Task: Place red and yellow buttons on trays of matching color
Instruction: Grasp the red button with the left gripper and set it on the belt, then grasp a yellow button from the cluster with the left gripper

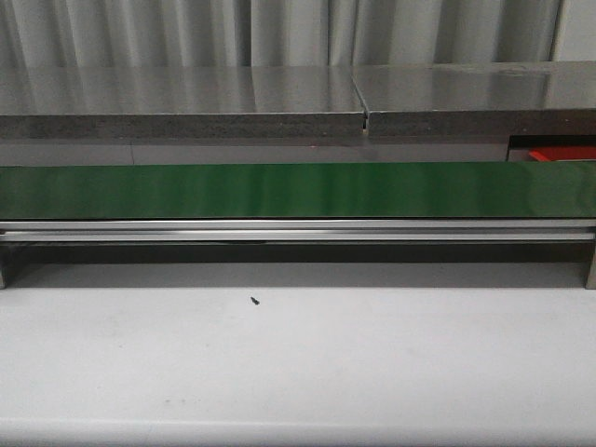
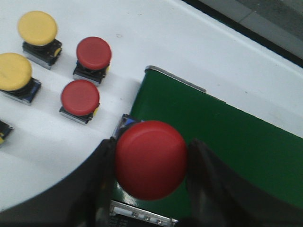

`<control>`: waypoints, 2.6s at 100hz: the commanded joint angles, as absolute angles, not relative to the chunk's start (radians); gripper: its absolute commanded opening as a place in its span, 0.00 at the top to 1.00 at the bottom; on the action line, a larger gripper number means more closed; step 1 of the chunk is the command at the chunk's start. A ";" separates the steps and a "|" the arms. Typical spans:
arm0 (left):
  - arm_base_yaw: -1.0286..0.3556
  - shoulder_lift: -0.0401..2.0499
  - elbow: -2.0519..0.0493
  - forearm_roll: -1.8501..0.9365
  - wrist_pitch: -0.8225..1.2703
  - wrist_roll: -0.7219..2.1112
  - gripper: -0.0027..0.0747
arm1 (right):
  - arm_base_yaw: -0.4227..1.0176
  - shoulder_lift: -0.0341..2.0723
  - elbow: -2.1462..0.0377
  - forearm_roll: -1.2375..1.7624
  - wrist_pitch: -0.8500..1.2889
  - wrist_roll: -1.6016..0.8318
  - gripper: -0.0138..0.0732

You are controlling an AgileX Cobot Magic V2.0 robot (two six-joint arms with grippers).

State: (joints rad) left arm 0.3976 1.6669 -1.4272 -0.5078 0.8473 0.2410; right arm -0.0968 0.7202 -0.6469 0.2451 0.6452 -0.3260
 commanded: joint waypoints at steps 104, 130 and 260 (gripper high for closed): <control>0.252 1.757 -1.470 -0.593 0.786 0.336 0.14 | -0.097 0.717 -0.671 0.256 0.594 -0.336 0.92; 0.252 1.655 -1.470 -0.659 0.778 0.374 0.07 | -0.097 0.717 -0.671 0.256 0.594 -0.336 0.92; 0.622 1.947 -1.472 -0.505 0.670 0.376 0.07 | -0.097 0.717 -0.671 0.256 0.594 -0.336 0.92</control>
State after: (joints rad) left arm 0.6196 1.9799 -1.4391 -0.4885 0.7068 0.3709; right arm -0.0968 0.7202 -0.6469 0.2451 0.6452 -0.3260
